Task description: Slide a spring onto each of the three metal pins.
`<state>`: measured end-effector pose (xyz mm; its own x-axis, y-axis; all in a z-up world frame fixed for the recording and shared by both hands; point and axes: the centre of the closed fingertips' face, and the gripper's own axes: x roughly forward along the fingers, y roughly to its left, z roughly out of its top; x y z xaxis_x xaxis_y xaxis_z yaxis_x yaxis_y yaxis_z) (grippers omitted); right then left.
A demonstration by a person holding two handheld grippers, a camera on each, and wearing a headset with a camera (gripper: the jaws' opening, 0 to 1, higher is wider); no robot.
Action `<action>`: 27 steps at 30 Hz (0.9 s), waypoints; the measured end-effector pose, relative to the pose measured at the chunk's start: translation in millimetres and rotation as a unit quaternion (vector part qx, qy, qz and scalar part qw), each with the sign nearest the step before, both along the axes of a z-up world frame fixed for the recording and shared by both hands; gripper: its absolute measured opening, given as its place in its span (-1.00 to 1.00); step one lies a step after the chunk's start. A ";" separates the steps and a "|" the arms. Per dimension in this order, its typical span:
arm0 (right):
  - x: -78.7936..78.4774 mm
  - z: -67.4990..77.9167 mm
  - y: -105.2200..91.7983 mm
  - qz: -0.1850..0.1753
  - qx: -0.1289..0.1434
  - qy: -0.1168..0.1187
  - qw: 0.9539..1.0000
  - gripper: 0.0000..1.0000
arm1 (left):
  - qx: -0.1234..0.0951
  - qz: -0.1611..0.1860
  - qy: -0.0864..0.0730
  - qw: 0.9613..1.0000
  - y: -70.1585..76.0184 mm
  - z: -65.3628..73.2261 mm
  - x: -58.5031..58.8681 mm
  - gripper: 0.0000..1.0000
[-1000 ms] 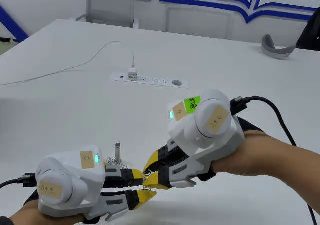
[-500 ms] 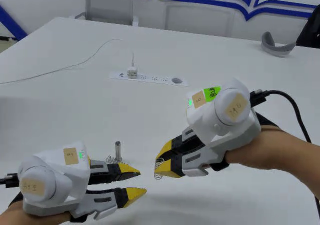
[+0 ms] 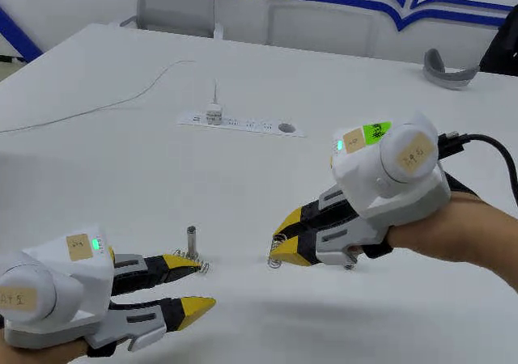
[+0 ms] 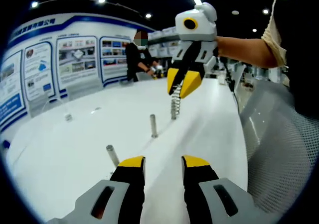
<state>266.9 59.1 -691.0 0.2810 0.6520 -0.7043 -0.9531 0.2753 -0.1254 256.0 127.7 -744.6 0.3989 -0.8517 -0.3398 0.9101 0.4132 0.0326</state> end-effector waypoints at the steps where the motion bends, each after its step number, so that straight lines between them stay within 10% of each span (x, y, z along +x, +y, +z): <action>1: 2.3 1.8 -1.6 -0.004 0.002 -0.003 1.000 -0.76 | -0.001 0.003 0.000 1.000 1.7 0.4 1.0 -0.40; 27: 29.7 11.6 -22.5 -0.064 0.015 -0.018 0.998 -0.76 | -0.011 0.052 0.012 0.998 18.8 -0.5 11.2 -0.04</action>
<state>296.6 36.6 -679.4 0.3888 0.6292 -0.6730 -0.9046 0.3992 -0.1494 267.1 146.5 -745.1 0.4779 -0.8130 -0.3327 0.8622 0.5065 0.0009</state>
